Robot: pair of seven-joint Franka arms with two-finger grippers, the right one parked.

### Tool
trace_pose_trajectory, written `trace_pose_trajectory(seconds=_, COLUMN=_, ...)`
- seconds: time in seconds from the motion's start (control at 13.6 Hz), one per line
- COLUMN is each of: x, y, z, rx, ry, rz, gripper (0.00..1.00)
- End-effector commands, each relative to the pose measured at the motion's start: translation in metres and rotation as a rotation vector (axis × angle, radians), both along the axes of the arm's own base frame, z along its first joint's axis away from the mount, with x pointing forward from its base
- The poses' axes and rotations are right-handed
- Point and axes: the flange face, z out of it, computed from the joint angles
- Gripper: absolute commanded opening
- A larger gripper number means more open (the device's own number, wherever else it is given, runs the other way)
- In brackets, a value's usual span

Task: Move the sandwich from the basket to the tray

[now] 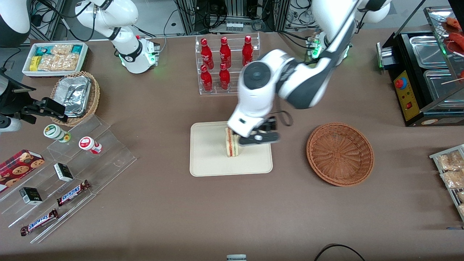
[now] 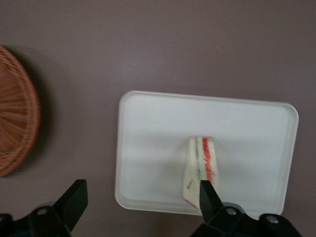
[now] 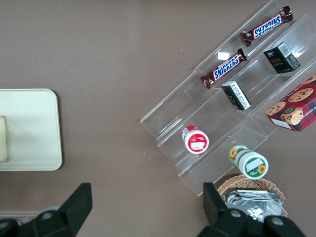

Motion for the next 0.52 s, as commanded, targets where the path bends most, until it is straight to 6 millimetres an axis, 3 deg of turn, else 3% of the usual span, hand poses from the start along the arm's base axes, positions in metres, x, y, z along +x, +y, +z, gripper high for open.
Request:
trace_pose_trajectory(seconds=0.0, x=0.005, y=0.070, z=0.027, rx=0.038, ry=-0.004, rz=0.005, gripper=1.00)
trace_pose_trajectory(seconds=0.44, x=0.011, y=0.210, z=0.083, rx=0.071, ry=0.018, rz=-0.076, gripper=1.00)
